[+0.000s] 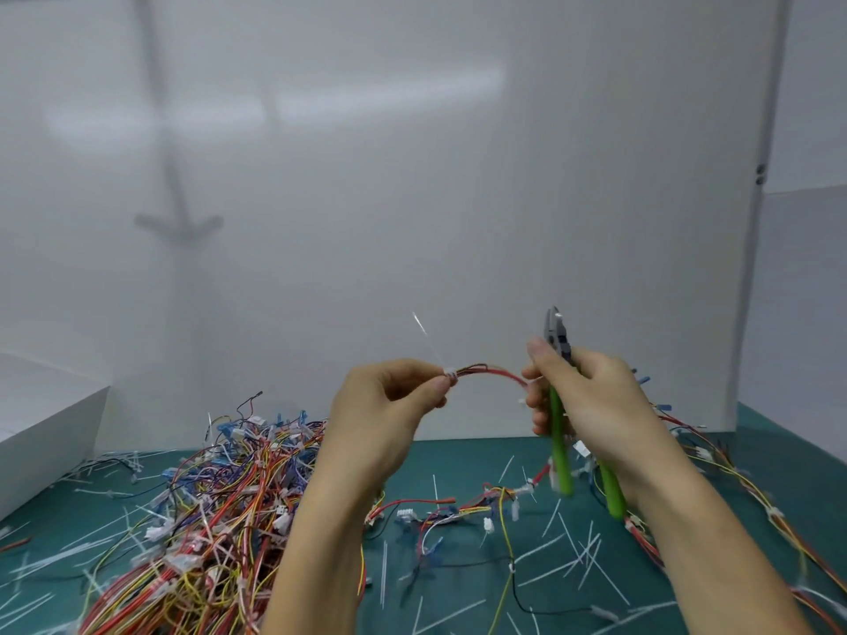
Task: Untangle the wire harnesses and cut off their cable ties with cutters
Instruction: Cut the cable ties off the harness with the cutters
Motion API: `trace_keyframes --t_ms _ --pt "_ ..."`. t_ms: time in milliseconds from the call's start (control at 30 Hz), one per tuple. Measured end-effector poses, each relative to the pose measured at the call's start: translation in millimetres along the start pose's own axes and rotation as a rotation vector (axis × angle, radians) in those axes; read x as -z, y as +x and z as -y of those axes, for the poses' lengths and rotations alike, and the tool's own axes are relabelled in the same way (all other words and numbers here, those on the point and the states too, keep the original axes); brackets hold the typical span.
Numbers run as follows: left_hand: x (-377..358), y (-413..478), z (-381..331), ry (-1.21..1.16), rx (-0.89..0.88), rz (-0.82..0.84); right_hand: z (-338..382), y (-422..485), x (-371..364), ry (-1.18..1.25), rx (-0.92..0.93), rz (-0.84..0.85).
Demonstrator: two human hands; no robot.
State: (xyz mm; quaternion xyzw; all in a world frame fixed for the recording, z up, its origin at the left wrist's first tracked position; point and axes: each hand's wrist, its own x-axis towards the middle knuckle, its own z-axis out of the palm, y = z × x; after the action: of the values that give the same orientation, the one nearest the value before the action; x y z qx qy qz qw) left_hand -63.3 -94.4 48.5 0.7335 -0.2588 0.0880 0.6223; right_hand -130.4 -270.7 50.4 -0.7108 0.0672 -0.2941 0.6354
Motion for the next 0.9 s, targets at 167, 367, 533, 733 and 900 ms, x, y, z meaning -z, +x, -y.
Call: trace_keyframes --t_ms 167,367,533,733,900 --pt "7 -1 -4 0.240 -0.103 -0.029 8 -9 5 -0.738 0.345 0.073" --pt "10 -9 -16 0.460 -0.202 -0.012 7 -11 4 -0.971 0.453 0.189" --pt "10 -14 -26 0.545 -0.219 0.023 8 -13 5 -0.959 0.450 0.247" --pt "10 -16 -31 0.570 -0.188 0.058 11 -13 8 -0.971 0.431 0.278" --pt "8 -17 -31 0.608 -0.184 0.103 14 -15 9 -0.981 0.403 0.295"
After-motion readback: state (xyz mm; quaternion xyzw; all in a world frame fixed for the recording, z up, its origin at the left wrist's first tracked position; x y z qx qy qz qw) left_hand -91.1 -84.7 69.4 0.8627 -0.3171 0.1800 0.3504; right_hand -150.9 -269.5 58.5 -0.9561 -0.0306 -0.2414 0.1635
